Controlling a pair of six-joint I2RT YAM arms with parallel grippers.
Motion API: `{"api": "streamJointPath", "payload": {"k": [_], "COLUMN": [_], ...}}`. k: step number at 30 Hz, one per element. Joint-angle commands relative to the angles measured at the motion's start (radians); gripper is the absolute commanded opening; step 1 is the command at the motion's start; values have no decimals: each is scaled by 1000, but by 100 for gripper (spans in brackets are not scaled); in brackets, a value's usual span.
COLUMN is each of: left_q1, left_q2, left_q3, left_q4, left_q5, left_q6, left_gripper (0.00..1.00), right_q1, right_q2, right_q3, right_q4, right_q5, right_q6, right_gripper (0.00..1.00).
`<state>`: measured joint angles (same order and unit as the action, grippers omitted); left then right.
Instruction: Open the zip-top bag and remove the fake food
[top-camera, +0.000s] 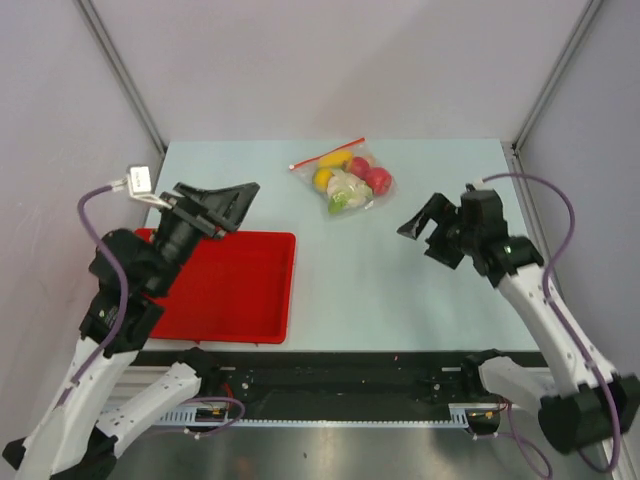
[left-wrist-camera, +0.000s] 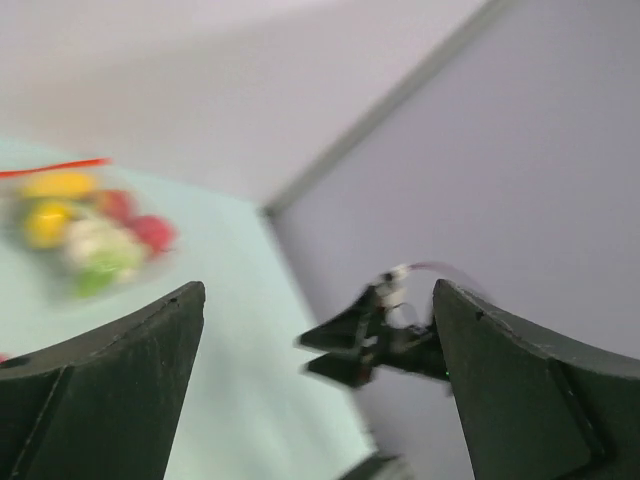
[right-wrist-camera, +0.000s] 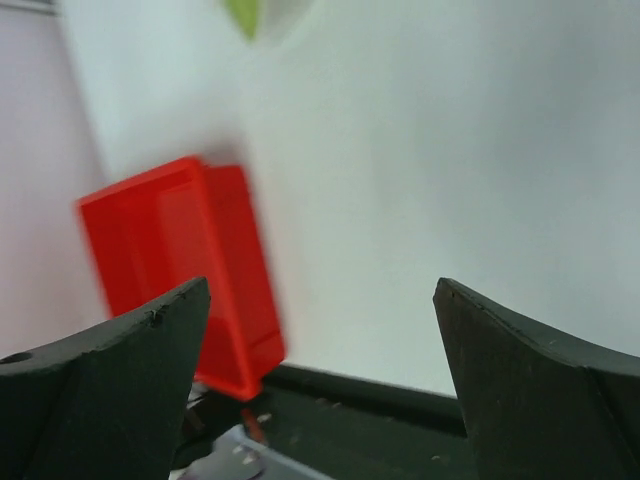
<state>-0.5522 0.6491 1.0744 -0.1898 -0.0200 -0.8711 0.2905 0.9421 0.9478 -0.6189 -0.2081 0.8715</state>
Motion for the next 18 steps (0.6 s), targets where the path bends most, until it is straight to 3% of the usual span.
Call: {"api": "streamJointPath", "payload": {"k": [1, 6, 9, 14, 18], "left_q1": [-2, 0, 3, 30, 55], "left_q2": [174, 205, 190, 218, 271], "left_q3": [140, 147, 125, 137, 157], "left_q4": [-462, -493, -476, -554, -596], "left_q5": [-208, -256, -213, -140, -54], "left_q6": [340, 486, 570, 652, 687], "left_gripper": [100, 100, 100, 100, 100], "right_q1": [22, 125, 185, 234, 243], "right_q2": [263, 628, 797, 1222, 1379], "right_q3": [239, 583, 802, 1301, 1405], "right_q4": [-127, -58, -1, -10, 134], "right_q5": [206, 343, 404, 441, 411], "right_q6": [-299, -537, -690, -867, -868], "right_gripper": [100, 100, 100, 100, 100]}}
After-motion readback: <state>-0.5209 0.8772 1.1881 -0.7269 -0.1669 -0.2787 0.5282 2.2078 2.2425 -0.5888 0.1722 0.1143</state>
